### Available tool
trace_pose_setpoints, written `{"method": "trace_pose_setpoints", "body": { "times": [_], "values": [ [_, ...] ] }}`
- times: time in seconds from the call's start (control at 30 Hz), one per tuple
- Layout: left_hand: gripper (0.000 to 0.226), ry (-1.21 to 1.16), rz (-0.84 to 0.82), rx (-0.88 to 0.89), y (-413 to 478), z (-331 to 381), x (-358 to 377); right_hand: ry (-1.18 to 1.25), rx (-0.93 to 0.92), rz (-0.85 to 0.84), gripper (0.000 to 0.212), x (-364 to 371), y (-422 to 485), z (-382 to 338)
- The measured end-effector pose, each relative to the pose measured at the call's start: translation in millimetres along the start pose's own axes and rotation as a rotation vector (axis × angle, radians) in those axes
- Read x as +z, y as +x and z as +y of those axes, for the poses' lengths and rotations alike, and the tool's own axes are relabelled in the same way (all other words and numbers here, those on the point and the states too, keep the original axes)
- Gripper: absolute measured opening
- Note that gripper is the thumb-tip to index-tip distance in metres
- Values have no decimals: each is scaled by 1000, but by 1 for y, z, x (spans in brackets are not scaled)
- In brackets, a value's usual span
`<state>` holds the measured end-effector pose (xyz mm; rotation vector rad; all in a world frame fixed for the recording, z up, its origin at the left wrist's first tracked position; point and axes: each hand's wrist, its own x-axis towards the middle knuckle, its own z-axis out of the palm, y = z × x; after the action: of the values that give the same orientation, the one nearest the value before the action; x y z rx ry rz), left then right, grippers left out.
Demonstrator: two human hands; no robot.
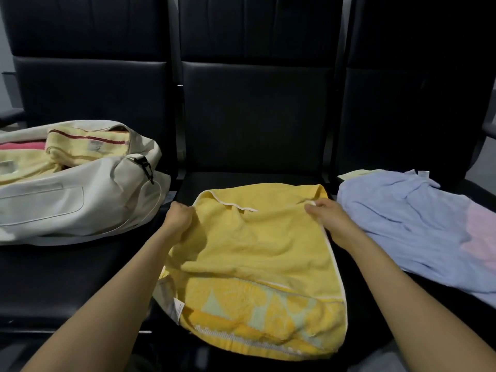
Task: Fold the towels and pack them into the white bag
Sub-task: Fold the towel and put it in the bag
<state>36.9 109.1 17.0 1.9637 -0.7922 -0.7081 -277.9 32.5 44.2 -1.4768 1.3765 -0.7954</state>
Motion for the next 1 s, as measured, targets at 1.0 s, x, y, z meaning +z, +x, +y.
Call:
{"method": "trace_pose_setpoints", "body": {
  "times": [1.0],
  "values": [
    [54, -249, -87, 560, -140, 149, -166, 510, -365, -79, 36, -123, -115, -163]
  ]
}}
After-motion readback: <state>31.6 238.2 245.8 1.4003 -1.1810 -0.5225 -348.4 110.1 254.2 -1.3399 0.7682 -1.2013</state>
